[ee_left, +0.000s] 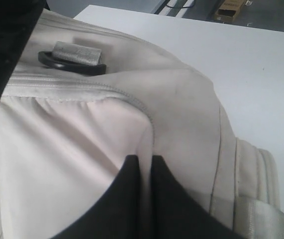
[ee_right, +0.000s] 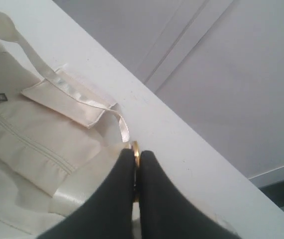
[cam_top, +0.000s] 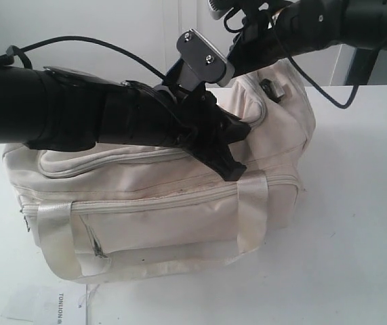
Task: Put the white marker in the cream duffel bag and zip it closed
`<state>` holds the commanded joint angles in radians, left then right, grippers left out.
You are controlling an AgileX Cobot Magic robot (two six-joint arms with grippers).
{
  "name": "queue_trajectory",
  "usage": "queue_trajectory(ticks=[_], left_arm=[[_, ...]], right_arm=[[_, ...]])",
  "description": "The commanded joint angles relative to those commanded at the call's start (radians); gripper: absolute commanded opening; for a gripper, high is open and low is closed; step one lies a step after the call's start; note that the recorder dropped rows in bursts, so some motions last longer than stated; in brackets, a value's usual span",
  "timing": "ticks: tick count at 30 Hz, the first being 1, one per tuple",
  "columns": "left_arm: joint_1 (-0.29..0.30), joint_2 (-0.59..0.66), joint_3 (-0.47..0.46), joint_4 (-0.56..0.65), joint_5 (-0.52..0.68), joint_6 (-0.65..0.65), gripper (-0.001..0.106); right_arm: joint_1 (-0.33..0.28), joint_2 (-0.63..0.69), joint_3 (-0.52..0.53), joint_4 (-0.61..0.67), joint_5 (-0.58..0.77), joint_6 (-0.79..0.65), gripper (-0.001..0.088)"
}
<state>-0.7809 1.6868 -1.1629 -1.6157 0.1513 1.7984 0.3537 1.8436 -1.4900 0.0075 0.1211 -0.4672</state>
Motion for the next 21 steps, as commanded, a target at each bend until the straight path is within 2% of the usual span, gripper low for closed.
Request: queue_trajectory(ticks=[8, 18, 21], left_arm=[[0.0, 0.0, 0.0, 0.0, 0.002, 0.0, 0.0], [0.0, 0.0, 0.0, 0.0, 0.002, 0.0, 0.0], [0.0, 0.0, 0.0, 0.0, 0.002, -0.007, 0.001]], right_arm=[[-0.027, 0.034, 0.0, 0.0, -0.07, 0.0, 0.0], [-0.027, 0.057, 0.0, 0.0, -0.099, 0.002, 0.0], [-0.027, 0.054, 0.0, 0.0, -0.099, 0.002, 0.0059]])
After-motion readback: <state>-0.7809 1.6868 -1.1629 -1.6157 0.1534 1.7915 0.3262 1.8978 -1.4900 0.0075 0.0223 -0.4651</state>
